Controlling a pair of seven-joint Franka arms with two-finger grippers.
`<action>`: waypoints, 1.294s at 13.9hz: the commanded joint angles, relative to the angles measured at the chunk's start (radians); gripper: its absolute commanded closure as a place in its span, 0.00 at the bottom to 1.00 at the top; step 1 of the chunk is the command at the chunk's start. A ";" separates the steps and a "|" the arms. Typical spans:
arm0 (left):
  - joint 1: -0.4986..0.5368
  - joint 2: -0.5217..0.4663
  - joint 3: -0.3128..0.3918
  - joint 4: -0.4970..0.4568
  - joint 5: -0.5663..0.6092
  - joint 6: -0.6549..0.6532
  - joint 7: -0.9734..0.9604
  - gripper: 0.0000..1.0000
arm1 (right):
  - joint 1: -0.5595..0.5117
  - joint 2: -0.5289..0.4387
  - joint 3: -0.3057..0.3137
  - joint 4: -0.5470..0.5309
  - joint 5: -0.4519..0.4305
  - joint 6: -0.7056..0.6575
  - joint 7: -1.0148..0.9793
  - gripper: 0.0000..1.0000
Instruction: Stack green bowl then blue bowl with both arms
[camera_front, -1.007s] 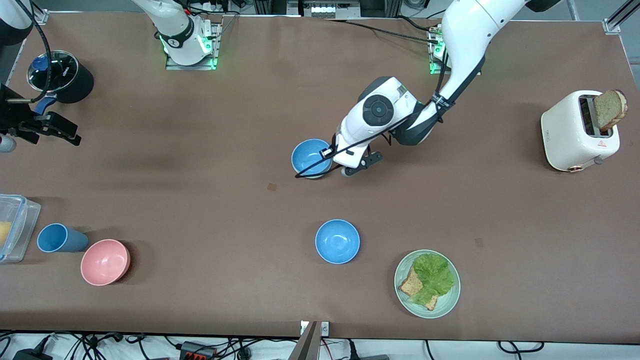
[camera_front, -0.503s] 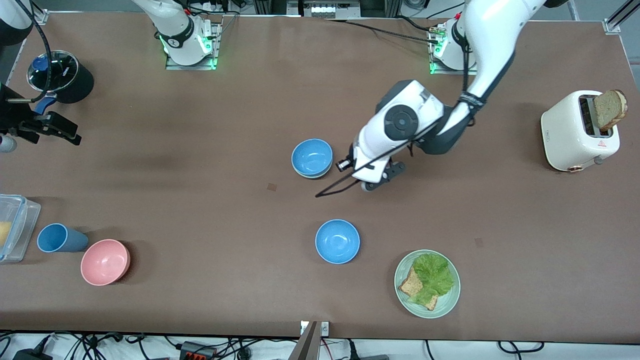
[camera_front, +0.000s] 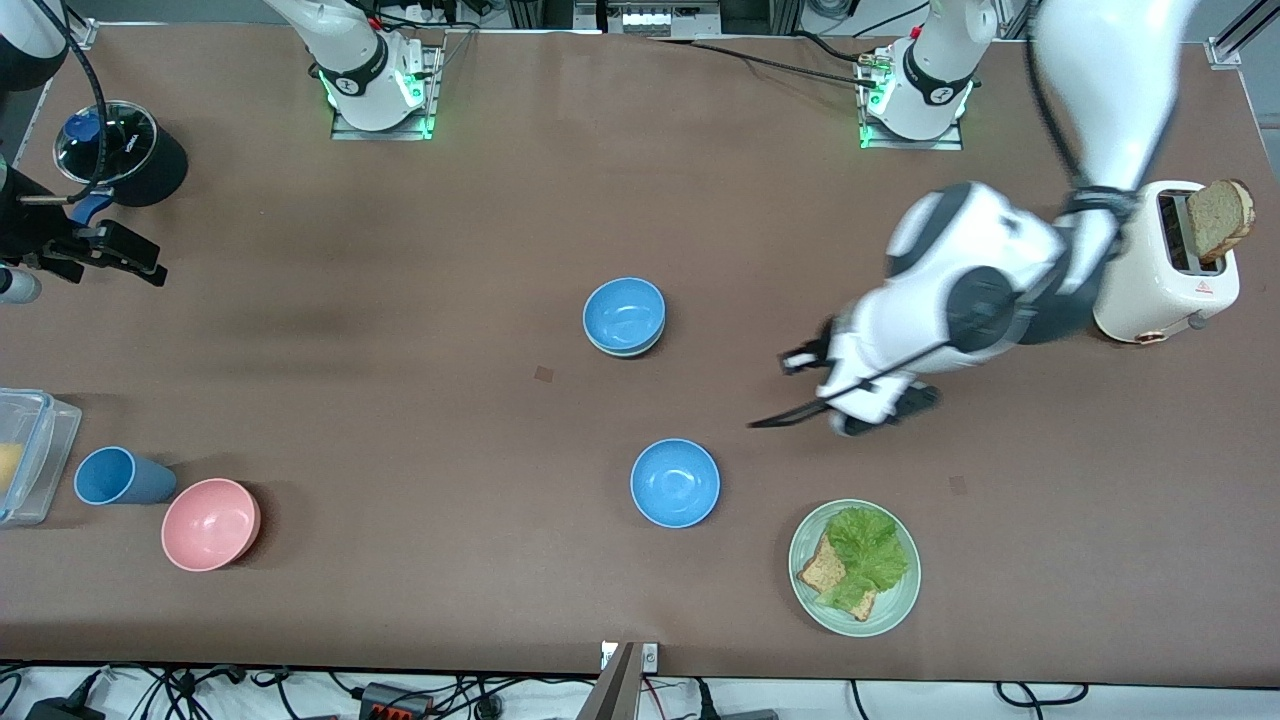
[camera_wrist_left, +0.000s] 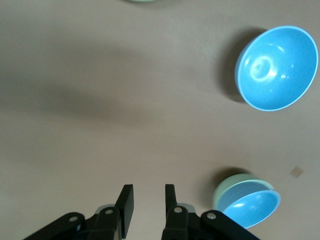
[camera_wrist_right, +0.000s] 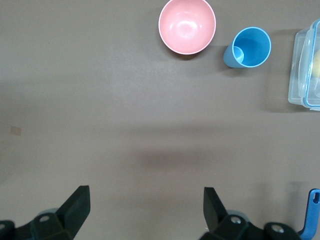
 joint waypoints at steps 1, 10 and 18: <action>0.096 0.006 -0.020 0.046 0.006 -0.071 0.212 0.67 | -0.022 -0.016 0.022 0.007 -0.005 -0.019 -0.005 0.00; 0.072 -0.108 0.236 0.121 0.001 -0.182 0.763 0.58 | -0.018 -0.015 0.020 0.007 -0.001 -0.022 0.004 0.00; -0.111 -0.477 0.585 -0.214 -0.077 -0.152 0.869 0.00 | -0.016 -0.015 0.020 0.007 -0.002 -0.030 -0.001 0.00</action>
